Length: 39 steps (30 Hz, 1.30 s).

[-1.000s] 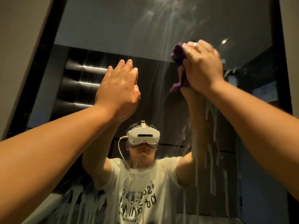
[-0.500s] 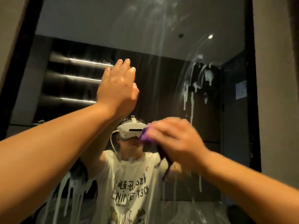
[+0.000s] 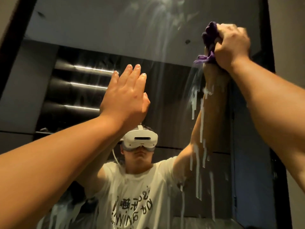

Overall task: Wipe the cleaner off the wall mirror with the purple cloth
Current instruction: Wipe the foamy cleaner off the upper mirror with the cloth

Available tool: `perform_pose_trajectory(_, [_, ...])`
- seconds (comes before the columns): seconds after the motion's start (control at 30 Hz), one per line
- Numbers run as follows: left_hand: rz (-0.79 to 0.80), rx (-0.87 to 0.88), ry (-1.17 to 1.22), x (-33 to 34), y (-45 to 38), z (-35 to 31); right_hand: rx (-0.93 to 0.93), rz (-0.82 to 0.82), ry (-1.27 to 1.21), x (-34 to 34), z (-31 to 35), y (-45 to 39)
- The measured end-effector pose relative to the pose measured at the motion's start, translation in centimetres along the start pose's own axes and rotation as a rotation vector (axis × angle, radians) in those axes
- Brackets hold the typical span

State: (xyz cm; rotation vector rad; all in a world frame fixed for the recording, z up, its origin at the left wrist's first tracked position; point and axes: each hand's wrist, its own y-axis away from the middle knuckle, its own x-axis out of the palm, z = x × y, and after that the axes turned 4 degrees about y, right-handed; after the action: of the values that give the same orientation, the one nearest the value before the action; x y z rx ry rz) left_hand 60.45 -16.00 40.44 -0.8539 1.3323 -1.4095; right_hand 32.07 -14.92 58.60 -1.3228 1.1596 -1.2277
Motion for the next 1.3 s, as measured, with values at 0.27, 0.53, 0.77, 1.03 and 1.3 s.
perform_pose_trajectory(0.27, [-0.009, -0.003, 0.013, -0.4, -0.2, -0.3, -0.621, -0.04, -0.191, -2.0, 4.8, 28.0])
perform_pose_trajectory(0.53, [0.061, 0.055, 0.004, -0.5, -0.4, -3.6, -0.775, 0.155, -0.341, -4.4, 3.7, 37.0])
perform_pose_trajectory(0.77, [0.041, 0.037, -0.012, 1.2, 0.2, -3.6, -0.211, -0.203, -0.147, -4.3, -0.6, 10.0])
perform_pose_trajectory(1.03, [0.006, 0.053, -0.006, 1.5, 0.1, -3.3, 0.016, 0.014, -0.057, -1.4, -4.7, 4.0])
perform_pose_trajectory(1.3, [-0.017, 0.061, -0.003, 1.6, -0.1, -3.3, -0.569, 0.036, -0.16, -3.2, -1.8, 36.2])
